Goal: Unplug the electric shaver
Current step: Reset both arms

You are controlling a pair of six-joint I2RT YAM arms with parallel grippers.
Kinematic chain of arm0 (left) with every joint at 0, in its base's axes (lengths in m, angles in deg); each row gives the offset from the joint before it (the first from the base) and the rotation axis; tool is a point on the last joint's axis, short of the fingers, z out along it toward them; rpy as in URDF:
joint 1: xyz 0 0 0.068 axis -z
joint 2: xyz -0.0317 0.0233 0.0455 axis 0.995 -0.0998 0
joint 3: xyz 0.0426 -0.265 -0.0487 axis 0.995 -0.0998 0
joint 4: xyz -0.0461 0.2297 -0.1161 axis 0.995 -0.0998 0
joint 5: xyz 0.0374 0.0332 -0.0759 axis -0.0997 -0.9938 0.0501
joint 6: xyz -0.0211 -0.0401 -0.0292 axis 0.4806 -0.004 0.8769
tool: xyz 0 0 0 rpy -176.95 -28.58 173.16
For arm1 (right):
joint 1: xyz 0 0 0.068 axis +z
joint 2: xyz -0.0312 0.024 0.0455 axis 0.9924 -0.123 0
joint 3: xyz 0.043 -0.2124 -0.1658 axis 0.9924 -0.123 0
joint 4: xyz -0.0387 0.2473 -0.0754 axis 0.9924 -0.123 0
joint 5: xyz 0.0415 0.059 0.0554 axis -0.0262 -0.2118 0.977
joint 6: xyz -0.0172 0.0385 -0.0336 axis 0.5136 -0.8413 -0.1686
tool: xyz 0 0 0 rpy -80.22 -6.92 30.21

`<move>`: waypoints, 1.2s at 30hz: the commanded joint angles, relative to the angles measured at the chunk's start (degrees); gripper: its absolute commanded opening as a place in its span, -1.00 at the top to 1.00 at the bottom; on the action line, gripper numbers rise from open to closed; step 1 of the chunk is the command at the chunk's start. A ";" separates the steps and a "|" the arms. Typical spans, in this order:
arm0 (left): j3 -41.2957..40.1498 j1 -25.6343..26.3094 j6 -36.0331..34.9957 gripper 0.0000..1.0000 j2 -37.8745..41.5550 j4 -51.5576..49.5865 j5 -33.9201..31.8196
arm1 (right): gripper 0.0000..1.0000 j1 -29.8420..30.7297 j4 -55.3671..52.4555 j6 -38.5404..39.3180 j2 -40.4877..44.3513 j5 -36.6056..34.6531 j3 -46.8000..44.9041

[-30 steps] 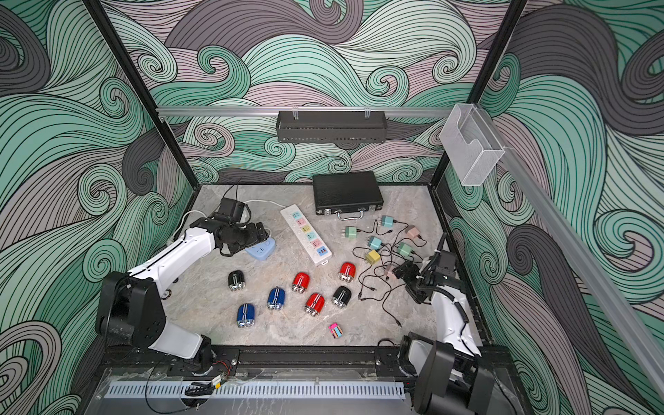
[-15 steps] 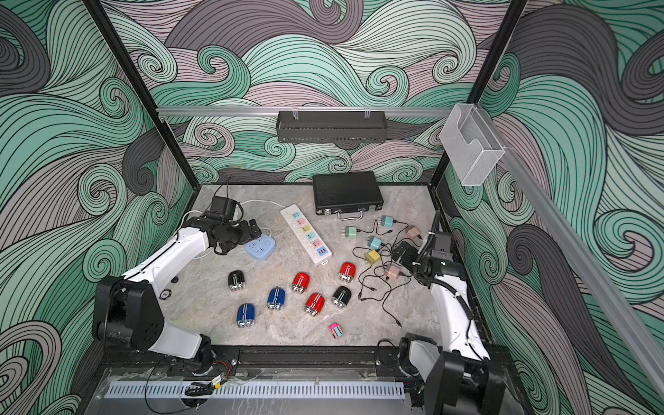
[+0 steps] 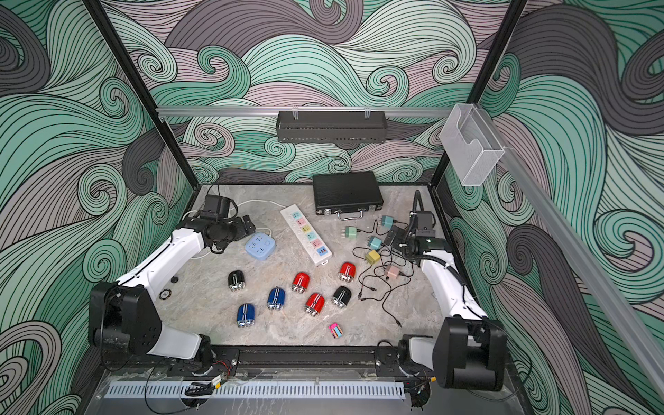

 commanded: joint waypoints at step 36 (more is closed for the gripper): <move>-19.71 -8.68 -17.03 -0.97 8.70 28.24 -23.20 | -0.99 3.75 20.51 8.57 -3.57 -9.31 -4.22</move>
